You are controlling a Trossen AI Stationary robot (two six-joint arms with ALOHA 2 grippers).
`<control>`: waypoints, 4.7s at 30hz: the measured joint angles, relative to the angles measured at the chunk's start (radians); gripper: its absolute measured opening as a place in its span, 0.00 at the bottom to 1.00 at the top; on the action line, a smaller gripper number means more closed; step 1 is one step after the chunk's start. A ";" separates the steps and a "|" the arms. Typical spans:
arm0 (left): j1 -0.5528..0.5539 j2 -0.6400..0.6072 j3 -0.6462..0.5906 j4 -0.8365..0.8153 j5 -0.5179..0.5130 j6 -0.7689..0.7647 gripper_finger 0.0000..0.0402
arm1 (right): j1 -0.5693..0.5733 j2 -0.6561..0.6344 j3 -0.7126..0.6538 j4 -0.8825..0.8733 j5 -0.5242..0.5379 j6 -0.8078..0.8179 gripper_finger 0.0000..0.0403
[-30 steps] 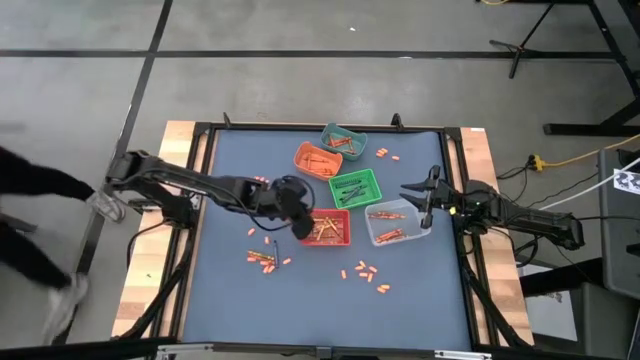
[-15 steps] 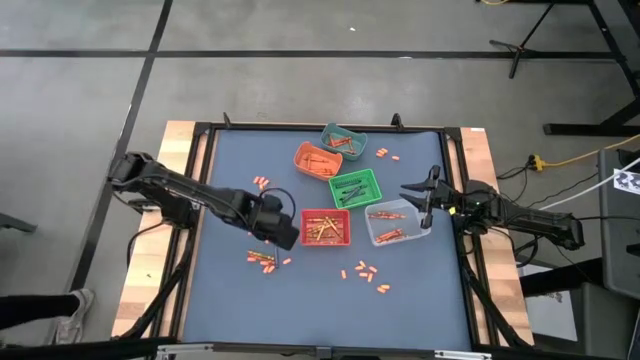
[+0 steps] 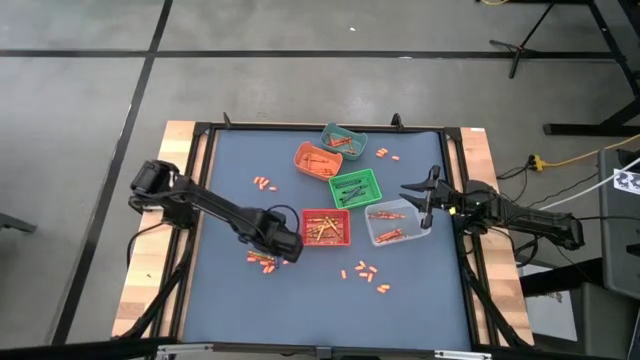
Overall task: Sort crayons
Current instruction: Put the blue crayon into the green bin, then put the red orange crayon into the blue bin
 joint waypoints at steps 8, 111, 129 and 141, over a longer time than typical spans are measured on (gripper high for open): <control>0.000 0.073 0.000 0.059 0.022 -0.018 0.21 | 0.000 0.000 0.000 0.000 0.000 0.000 0.28; 0.382 0.193 0.000 1.170 -0.211 1.410 0.02 | 0.000 0.000 0.000 -0.001 0.000 0.000 0.28; 0.382 0.191 0.000 1.173 -0.211 1.339 0.25 | 0.000 0.000 0.000 -0.001 0.000 0.000 0.28; 0.357 -0.012 -0.001 0.834 -0.005 1.299 0.24 | 0.000 0.000 0.000 -0.001 0.000 0.000 0.28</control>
